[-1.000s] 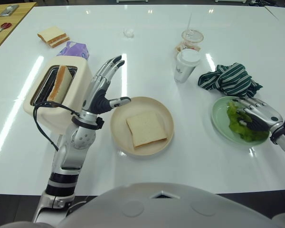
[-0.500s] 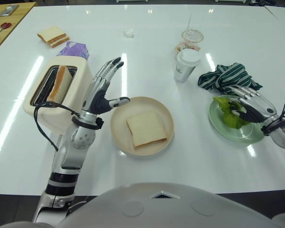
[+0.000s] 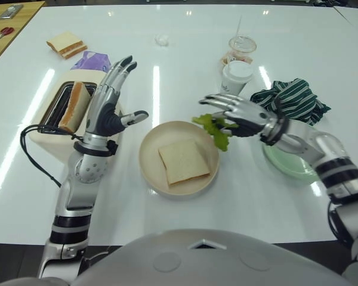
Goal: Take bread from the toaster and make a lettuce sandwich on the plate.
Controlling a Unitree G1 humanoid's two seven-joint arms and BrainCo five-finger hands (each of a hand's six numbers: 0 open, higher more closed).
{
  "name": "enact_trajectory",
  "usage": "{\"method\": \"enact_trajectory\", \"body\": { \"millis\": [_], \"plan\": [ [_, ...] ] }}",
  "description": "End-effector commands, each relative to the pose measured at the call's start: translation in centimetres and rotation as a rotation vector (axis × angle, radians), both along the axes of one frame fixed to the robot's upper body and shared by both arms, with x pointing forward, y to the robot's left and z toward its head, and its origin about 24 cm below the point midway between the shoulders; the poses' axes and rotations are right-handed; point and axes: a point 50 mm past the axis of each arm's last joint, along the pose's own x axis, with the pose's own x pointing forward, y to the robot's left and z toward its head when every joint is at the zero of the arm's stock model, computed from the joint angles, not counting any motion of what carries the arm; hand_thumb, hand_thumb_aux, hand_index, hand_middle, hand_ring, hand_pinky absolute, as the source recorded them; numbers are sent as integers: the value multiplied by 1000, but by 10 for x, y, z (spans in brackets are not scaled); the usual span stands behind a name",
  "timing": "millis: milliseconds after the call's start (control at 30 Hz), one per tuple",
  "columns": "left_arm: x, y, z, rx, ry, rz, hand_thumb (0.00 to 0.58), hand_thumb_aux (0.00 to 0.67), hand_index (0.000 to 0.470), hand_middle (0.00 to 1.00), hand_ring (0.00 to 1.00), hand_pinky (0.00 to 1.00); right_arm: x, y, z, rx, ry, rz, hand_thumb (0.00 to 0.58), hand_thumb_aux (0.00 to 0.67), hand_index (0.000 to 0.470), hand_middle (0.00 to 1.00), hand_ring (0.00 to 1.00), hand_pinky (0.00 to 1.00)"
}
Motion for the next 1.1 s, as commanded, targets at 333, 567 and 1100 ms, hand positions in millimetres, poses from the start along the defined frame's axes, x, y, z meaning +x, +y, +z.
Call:
{"method": "enact_trajectory", "body": {
  "millis": [333,567,1100],
  "plan": [
    [9,-1,2,2,4,-11,0,0,0,0,0,0,-16,73,-29,-152,94,342,580,670,470,0,0,0],
    [7,3,1,-1,7,6,0,0,0,0,0,0,-20,90,-36,-184,85,402,580,670,470,0,0,0],
    [2,3,8,-9,-19,7,0,0,0,0,0,0,-2,84,-15,-223,-92,367,116,71,50,0,0,0]
  ]
}}
